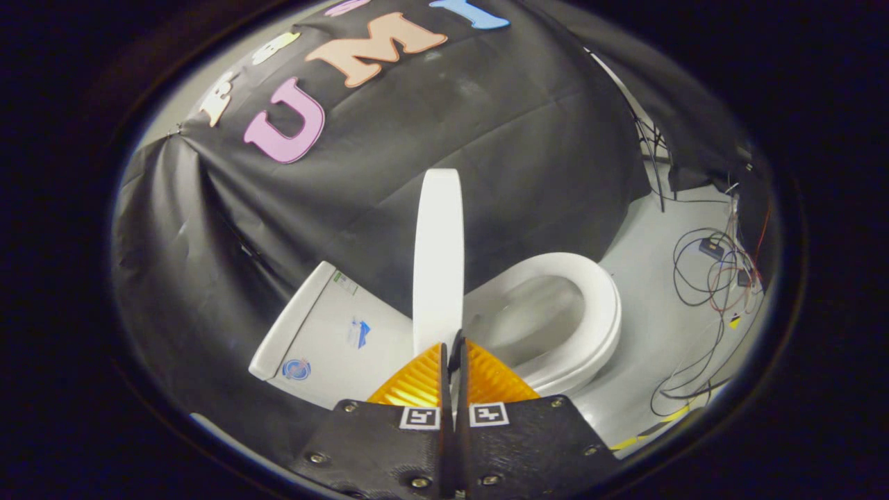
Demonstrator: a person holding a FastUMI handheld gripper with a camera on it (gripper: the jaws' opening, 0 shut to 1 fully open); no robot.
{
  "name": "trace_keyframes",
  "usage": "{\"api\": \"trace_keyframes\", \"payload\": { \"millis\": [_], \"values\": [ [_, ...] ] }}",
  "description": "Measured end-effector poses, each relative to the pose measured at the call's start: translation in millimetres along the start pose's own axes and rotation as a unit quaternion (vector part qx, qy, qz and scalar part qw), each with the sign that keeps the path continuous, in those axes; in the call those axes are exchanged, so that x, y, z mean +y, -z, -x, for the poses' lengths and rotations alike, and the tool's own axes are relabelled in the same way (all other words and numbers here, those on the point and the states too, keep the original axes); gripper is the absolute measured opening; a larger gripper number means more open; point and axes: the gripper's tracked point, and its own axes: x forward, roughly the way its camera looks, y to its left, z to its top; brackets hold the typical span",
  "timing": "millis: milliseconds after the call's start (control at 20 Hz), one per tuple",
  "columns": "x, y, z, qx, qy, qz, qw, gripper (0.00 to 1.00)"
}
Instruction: Open the toilet lid.
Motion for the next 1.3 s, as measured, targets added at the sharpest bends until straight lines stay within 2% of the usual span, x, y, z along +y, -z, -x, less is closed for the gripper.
{"api": "trace_keyframes", "payload": {
  "millis": [400, 1300],
  "values": [
    [21.2, -1.3, 2.6, -0.009, -0.011, 0.022, 1.0, 0.01],
    [63.8, 7.8, -2.8, -0.038, 0.012, 0.096, 0.995, 0.04]
  ]
}}
